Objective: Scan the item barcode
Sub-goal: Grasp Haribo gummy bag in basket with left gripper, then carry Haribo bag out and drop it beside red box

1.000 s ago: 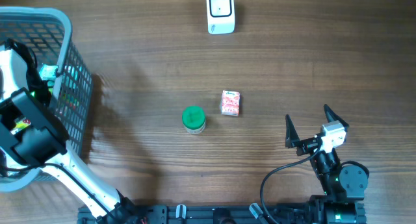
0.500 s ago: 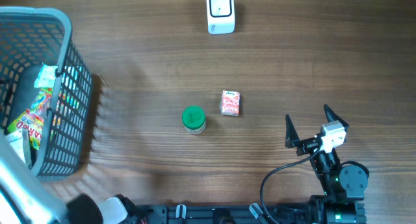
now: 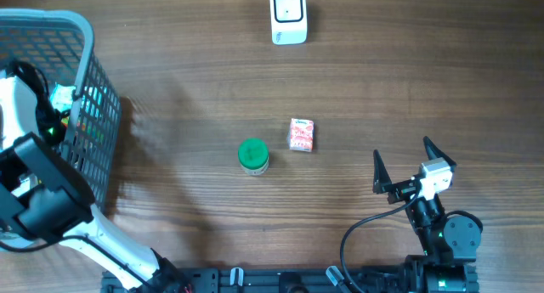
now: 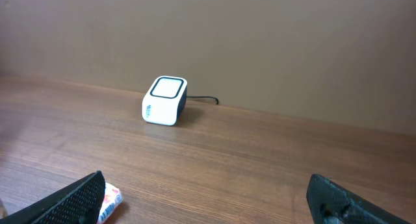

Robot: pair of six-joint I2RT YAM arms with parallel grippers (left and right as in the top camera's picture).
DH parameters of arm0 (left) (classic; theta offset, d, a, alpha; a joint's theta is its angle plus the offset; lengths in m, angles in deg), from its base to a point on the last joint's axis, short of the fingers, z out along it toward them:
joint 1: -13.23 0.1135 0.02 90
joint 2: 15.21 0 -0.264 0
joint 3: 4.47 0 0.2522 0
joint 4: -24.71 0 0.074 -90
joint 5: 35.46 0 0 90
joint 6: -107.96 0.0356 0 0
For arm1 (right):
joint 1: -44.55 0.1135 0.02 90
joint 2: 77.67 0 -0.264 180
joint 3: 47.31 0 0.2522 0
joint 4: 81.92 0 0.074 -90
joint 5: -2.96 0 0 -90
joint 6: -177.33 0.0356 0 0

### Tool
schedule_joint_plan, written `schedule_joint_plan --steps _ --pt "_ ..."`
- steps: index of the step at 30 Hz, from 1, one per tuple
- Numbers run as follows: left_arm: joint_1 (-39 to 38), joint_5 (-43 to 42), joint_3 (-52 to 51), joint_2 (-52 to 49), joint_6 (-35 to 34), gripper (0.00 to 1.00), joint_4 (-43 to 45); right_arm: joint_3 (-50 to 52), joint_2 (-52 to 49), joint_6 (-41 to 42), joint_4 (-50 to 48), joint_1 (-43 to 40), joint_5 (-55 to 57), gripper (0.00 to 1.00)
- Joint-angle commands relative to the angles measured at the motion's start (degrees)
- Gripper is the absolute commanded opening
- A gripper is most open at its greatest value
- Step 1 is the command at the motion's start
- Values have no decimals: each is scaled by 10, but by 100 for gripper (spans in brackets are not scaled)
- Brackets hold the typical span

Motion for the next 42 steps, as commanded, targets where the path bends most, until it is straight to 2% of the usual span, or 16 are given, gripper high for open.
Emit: schedule_joint_plan --steps 1,5,6,7,8,9,15,21,24,27,28,30,31,34,36,42 --pt "2 5 -3 -43 9 100 16 1 4 8 -1 4 5 100" --pt "2 3 -45 -72 104 100 95 1 4 9 -1 4 5 100" --pt "2 3 -58 -76 130 86 96 1 4 8 -1 4 5 100" --pt "2 3 -67 -78 142 43 96 1 4 8 -1 4 5 100" --pt "2 4 -70 -78 167 16 96 1 4 8 -1 4 5 100" --pt "2 3 -70 -78 192 4 101 1 4 8 -1 4 5 100" --pt "4 12 -34 8 302 4 78 1 4 9 -1 4 5 100" --pt "4 0 86 271 352 4 37 1 4 9 -1 4 5 100" --pt "1 -64 88 416 350 4 34 1 4 8 -1 4 5 100" --pt "-89 -210 87 504 406 4 48 1 4 9 -1 4 5 100" --pt "-132 -251 87 501 443 4 62 1 4 9 -1 4 5 100" --pt "-257 -334 87 471 591 4 104 1 4 8 -1 4 5 100" --pt "-343 -374 87 438 720 4 114 1 4 9 -1 4 5 100" --pt "-524 -383 87 324 933 4 79 1 4 9 -1 4 5 100" --pt "-621 -382 87 210 981 4 83 1 4 9 -1 4 5 100" --pt "-716 -376 87 32 1009 4 168 1 4 8 -1 4 5 100"
